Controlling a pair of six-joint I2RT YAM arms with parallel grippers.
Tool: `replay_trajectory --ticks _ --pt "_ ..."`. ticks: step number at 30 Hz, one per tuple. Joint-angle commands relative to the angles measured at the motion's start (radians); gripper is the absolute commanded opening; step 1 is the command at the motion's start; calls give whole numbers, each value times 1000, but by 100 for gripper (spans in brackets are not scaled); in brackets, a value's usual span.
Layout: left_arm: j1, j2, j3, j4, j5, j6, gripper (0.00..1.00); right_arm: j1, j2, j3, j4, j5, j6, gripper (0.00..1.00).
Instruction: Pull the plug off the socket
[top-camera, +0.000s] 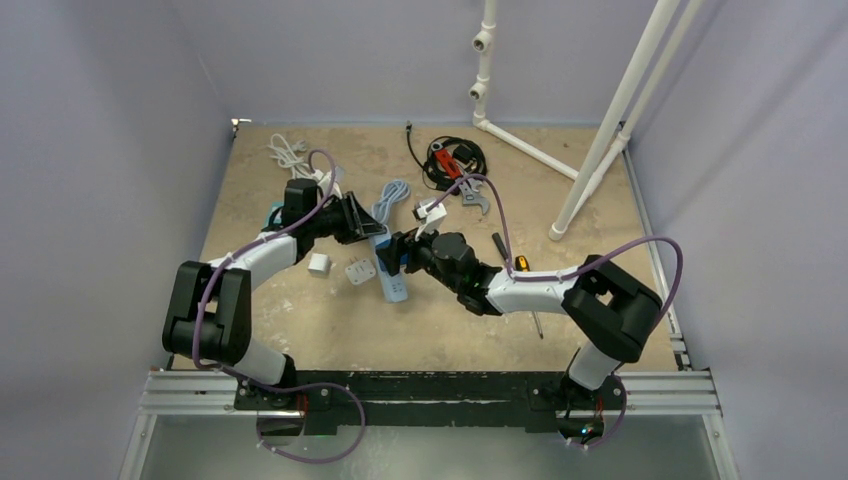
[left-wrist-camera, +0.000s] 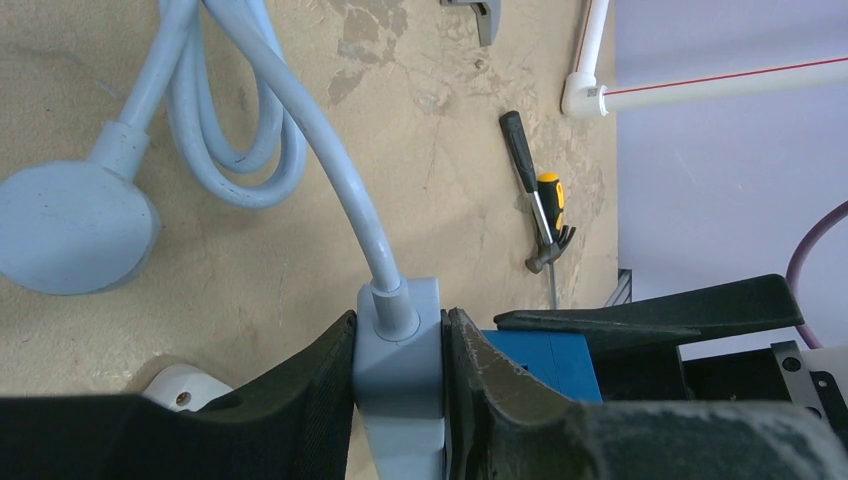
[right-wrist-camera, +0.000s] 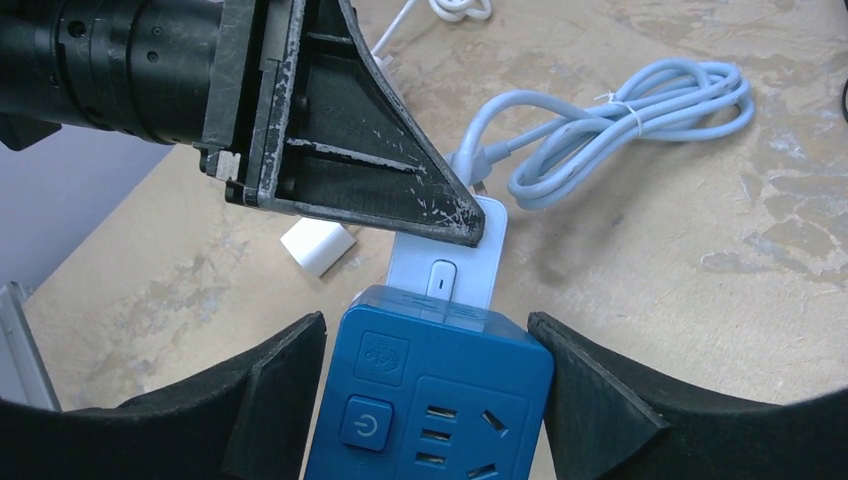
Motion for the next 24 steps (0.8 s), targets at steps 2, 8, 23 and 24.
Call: replay_trajectory --ticks 2,8,23,24 --pt "5 -56 53 55 54 18 0 4 27 68 14 -19 -7 70" --pt "4 -61 55 49 49 27 0 3 24 69 6 2 -2 53" --pt "6 -83 76 -19 -4 87 0 -116 1 22 62 -193 28 0" --pt "6 -81 74 -17 -4 87 0 -116 0 24 63 -175 17 0"
